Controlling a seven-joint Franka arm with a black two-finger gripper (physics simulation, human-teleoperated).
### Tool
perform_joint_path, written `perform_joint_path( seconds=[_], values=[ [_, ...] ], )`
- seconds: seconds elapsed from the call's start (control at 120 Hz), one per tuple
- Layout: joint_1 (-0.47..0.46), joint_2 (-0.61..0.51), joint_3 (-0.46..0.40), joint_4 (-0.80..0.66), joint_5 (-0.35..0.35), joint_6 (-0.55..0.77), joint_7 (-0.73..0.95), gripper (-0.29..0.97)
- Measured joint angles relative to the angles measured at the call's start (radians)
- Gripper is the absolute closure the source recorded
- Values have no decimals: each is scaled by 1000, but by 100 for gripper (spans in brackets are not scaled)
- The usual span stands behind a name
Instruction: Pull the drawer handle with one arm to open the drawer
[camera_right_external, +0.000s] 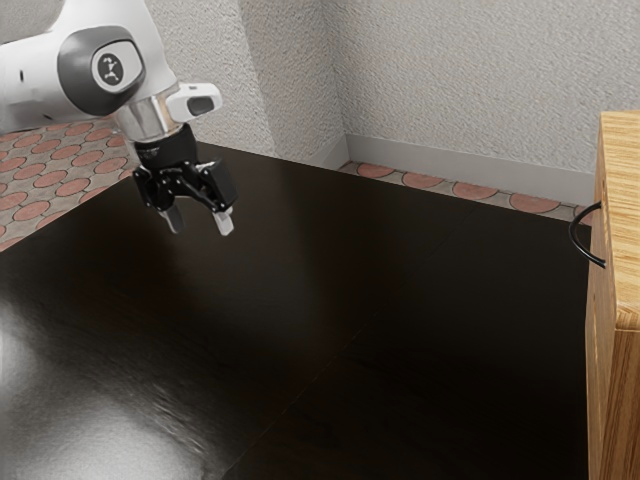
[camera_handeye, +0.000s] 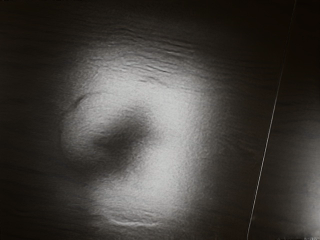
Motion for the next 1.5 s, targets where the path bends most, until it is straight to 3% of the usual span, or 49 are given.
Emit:
perform_joint_path(
  seconds=[0.258, 0.333, 0.5, 0.683, 0.85, 1.033, 1.217, 1.5],
  values=[
    [0, -8, 2, 31, -3, -6, 32, 0],
    [-10, -90, -8, 106, -7, -24, 19, 0],
    [-8, -152, -95, 120, -119, -40, -75, 0],
    [-138, -135, -122, 96, -43, -28, -243, 0],
    [-265, -68, -144, 94, -20, 26, -369, 0],
    [-273, -25, -148, 63, -12, 104, -476, 0],
    [-323, -118, -150, -87, 36, 183, -614, 0],
    [-376, -121, -186, -123, 80, 331, -838, 0]
  ],
)
